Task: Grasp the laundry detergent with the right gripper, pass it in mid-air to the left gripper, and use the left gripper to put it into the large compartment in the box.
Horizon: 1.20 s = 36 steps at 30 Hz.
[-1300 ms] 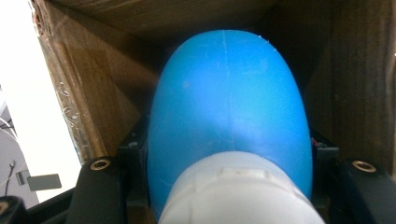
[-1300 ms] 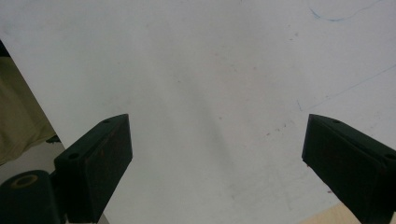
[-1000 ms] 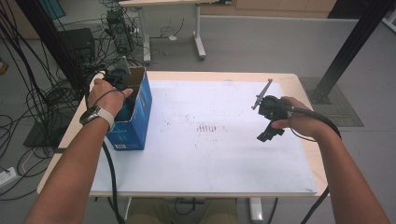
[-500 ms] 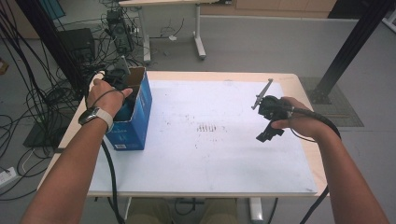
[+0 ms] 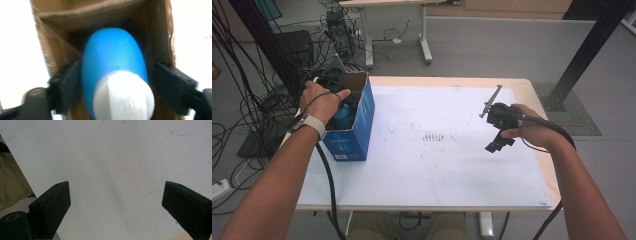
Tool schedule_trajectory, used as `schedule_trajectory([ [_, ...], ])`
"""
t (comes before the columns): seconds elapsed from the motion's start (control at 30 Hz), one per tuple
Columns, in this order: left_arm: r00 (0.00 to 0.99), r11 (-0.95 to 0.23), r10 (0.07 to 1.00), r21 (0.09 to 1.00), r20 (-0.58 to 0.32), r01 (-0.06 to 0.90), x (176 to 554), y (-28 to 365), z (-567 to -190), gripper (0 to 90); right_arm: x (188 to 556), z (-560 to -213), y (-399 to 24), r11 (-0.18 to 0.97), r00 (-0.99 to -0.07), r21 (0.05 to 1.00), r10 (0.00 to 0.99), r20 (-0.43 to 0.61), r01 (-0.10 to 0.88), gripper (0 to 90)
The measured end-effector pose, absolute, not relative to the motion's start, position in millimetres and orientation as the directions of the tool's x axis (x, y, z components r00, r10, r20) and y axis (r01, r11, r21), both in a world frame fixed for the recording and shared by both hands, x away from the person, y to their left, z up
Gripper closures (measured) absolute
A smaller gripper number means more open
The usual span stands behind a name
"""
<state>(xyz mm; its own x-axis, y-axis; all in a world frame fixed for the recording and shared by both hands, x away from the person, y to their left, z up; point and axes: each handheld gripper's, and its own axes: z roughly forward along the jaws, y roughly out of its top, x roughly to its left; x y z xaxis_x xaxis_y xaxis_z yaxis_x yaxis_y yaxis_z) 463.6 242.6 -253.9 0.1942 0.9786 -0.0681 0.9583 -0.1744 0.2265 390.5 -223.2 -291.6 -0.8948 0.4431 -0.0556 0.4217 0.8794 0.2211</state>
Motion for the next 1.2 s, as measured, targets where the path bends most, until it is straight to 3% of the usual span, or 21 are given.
schedule_trajectory([
  [0.67,0.309,-0.281,0.949,0.273,-0.065,0.92,450,239,-208,15.5,385,-278,-218,0.884,-0.894,0.208,0.442,-0.079,0.418,8.3],
  [1.2,0.494,-0.461,0.869,0.307,-0.036,0.833,439,214,-160,11.2,380,-268,-220,0.88,-0.886,0.202,0.455,-0.094,0.43,8.4],
])
